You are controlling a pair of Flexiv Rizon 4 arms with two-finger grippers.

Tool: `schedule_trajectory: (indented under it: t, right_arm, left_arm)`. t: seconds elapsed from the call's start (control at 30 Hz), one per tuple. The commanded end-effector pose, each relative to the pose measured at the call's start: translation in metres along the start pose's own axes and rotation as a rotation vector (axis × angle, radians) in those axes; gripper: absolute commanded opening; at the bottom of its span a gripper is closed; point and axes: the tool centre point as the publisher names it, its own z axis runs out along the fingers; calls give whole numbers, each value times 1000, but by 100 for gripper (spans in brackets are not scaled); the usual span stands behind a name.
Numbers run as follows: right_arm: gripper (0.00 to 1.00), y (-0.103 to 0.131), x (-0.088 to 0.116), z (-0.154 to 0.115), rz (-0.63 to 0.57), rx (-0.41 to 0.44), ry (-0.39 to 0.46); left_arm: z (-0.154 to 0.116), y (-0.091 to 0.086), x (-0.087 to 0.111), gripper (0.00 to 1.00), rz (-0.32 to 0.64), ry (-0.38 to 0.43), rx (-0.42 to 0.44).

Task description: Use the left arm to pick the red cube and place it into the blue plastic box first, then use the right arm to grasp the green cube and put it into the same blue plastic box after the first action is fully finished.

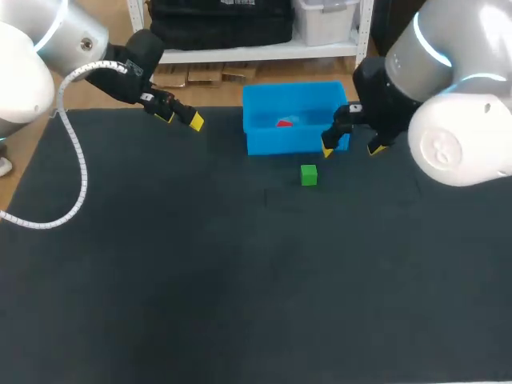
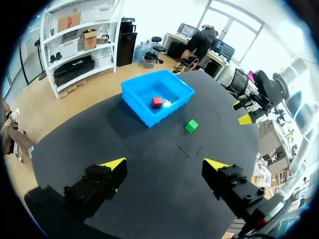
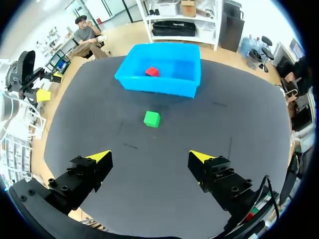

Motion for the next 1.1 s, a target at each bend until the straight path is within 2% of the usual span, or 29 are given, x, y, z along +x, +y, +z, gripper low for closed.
schedule_trajectory:
  t: [0.03,0.53,1.1]
  right_arm:
    - [100,6,-7,4,6,10,21]
    - [100,4,-5,27,-9,18,93]
    - [100,1,-25,47,5,72,161]
  left_arm:
    - [0,1,0,100,2,-1,3]
    - [0,1,0,100,2,-1,3]
    - [0,1,0,100,2,-1,3]
